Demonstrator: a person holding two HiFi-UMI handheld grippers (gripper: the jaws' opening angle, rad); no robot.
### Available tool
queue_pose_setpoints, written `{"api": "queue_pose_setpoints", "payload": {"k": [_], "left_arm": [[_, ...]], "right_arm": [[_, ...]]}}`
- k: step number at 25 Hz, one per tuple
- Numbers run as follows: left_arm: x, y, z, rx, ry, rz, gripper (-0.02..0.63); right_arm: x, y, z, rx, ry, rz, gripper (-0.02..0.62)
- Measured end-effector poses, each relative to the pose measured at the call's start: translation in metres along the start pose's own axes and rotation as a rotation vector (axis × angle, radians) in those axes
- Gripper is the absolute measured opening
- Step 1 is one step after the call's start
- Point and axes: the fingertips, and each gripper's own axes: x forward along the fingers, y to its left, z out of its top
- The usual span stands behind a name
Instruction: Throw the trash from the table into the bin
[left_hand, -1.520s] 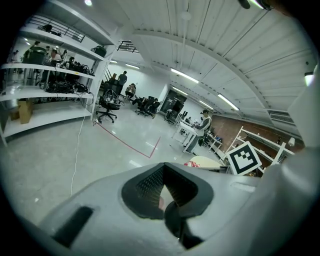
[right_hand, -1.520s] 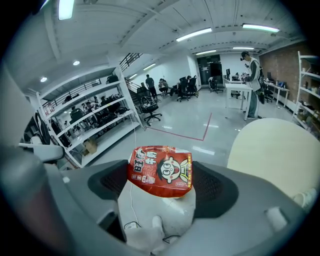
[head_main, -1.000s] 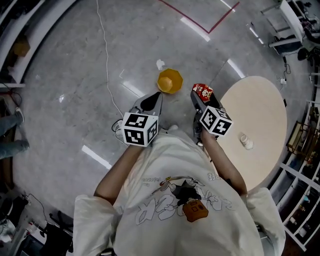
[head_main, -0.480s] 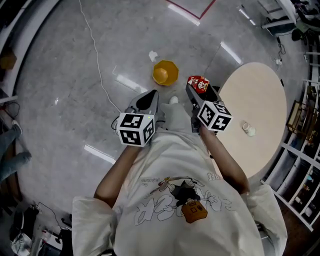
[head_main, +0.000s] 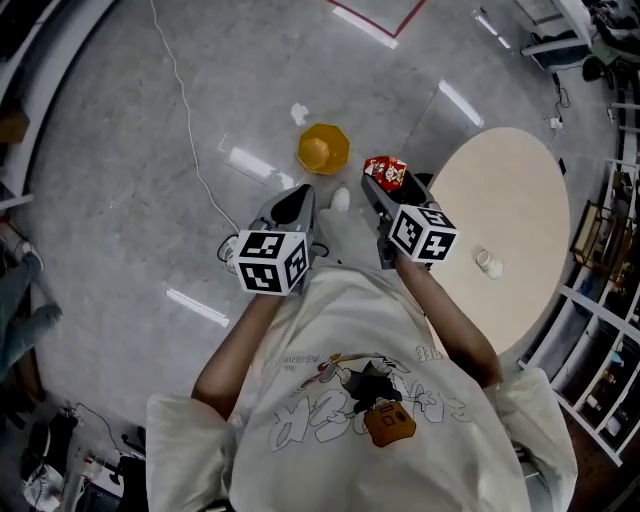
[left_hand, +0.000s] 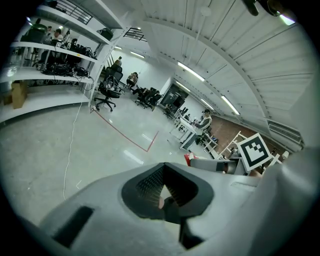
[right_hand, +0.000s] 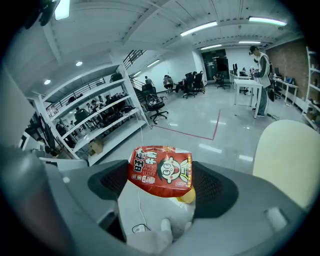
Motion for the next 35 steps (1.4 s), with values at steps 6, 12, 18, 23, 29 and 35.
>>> {"api": "queue_pose_setpoints", "payload": {"k": [6,12,18,23,29,35], "left_arm": [[0.016,-0.014,-0.003,-0.002,0.023,0.034,0.000],[0.035,-0.014,0.001,-0.005,0.050,0.088,0.000],[0.057,-0.025,-0.006,-0.026,0.086,0.151,0.000],[0.061,-0.015,-0.013,-0.046,0.120,0.224,0.000],[0.049,-0.004,-0.002,-0.074,0.103,0.241,0.000],[0.075,0.024,-0.020,-0.110,0.157,0.277,0.000]], "right_arm": [[0.010,-0.012,0.000,0.001,0.040,0.053,0.411],[0.033,-0.017,0.014,-0.031,0.066,0.108,0.411],[0.060,-0.034,0.006,-0.052,0.112,0.165,0.411],[0.091,-0.039,-0.011,-0.037,0.154,0.218,0.411],[0.110,-0.026,-0.014,-0.058,0.177,0.219,0.411],[0.152,-0.030,-0.038,-0.057,0.225,0.246,0.411]]}}
